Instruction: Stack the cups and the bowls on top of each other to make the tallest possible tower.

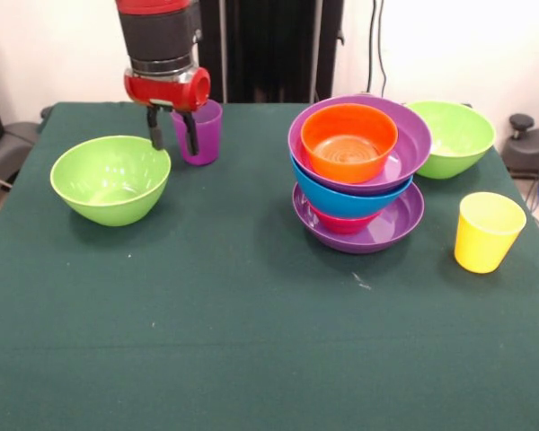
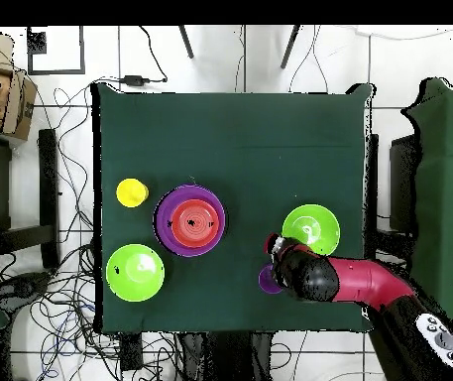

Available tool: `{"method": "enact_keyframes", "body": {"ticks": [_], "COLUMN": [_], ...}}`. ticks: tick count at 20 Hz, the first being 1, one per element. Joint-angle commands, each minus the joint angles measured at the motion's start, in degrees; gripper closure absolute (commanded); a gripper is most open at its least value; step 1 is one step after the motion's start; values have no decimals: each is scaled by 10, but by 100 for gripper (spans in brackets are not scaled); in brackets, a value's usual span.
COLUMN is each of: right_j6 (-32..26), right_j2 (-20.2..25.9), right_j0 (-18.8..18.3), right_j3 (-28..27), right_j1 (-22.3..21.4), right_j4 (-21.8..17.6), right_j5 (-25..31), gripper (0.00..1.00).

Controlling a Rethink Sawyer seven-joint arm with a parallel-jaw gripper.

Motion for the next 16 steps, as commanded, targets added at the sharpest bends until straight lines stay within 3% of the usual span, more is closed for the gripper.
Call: {"method": "enact_keyframes", "body": {"ticks": [1, 16], "right_j6": [-47, -24], "right_j2": [48, 35], "right_j0": [17, 39], "right_j3": [-42, -46], "right_j1": [37, 42], "right_j4": [-49, -51], "right_j5": [-13, -27], "gripper": [0, 0]}}
